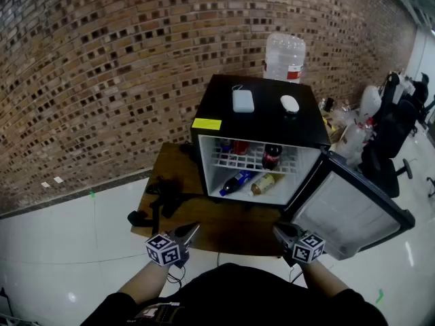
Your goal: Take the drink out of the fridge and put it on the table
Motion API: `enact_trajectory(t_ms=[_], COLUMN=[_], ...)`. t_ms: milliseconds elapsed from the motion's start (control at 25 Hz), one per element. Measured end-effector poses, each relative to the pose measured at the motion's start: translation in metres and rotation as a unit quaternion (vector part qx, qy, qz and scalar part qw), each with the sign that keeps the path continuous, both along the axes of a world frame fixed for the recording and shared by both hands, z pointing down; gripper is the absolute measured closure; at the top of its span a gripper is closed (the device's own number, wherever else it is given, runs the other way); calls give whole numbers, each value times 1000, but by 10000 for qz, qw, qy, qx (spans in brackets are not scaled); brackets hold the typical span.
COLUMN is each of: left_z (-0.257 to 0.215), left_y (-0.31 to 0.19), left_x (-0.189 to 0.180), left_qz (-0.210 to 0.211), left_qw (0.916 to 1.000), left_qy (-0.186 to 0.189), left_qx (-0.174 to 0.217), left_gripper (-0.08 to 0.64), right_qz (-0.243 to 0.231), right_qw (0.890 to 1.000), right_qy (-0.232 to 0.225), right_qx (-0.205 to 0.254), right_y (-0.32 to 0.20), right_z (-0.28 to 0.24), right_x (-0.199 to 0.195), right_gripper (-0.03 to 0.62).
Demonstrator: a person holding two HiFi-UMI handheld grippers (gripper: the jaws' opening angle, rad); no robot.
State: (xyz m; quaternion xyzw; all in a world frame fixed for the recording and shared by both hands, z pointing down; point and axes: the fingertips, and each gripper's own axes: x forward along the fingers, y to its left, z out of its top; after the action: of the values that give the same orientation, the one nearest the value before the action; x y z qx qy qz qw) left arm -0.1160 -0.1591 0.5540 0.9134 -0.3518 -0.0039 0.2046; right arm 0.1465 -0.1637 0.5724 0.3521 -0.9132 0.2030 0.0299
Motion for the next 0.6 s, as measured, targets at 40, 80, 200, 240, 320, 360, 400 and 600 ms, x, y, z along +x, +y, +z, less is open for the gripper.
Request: enact_trajectory(t_ms=[40,80,200,240,320,360,400,600], left_z=[0,-1,-2,-3,-6,-7,-9,-17], left_y=[0,0,-1,-1,-3,-4,-5,-4], left_x=[0,0,0,0,-1,-1,0,4], left_qz=[4,7,7,5,6,9,15,80], left_qw=[10000,10000,10000,10000,10000,10000,10000,9998], left_qy=[3,6,13,15,21,23,24,16], left_qx=[-1,-2,-1,6,32,50,71,157], left_gripper=[566,566,566,566,566,566,566,566], right_qz=[2,7,67,104,194,245,300,697], right_qw=[10000,10000,9997,9995,9987,9982,9974,9898], right_qy=[19,35,54,48,42,47,65,372], right_qx=[39,81,243,310,462,549,646,1182], right_y=[-2,-5,-16,-21,-34,-41,-50,-100], right_z=[-3,-5,-18,-23,-37,-44,-52,-101], right_x=[-1,-1,-2,-2,-2,-2,-2,-2], right_gripper=[554,545,545,521,492,491,491,336])
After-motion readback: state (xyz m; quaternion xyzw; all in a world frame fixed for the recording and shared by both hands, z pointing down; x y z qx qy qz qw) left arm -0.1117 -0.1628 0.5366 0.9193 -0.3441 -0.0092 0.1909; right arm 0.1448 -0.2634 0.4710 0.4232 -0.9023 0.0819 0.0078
